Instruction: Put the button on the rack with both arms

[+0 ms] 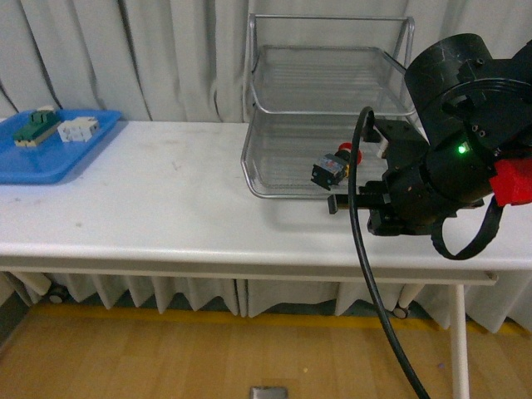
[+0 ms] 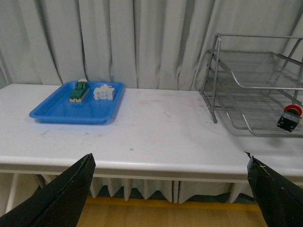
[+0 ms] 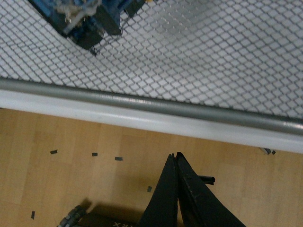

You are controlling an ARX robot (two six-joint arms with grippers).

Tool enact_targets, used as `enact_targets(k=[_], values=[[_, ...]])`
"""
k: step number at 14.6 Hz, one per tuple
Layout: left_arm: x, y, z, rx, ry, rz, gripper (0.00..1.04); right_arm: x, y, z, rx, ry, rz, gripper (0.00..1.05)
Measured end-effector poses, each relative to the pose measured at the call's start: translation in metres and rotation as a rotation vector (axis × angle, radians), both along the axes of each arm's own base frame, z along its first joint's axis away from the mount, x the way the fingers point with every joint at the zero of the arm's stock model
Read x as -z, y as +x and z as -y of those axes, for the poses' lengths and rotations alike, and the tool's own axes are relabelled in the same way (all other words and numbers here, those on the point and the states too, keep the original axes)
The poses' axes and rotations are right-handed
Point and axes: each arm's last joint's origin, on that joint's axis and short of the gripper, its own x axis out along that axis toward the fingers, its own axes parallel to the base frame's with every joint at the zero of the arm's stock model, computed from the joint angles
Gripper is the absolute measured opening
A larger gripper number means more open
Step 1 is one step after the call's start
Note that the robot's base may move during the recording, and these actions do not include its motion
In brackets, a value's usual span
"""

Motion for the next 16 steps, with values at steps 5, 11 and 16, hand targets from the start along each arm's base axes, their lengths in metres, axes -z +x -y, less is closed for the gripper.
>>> enact_targets(k=[5,11,16], values=[[0.000,0.000,0.000,0.000,0.000,0.000,0.98,0.002,0.041,0.007,0.034,-0.023,0.010,0.02],[0.000,0.000,0.000,0.000,0.000,0.000,0.98,-0.023,0.094,0.023,0.073,-0.048,0.111,0.02],[0.000,0.000,0.000,0.000,0.000,0.000,0.98,-0.017,0.132,0.044,0.132,-0.079,0.155,0.02]])
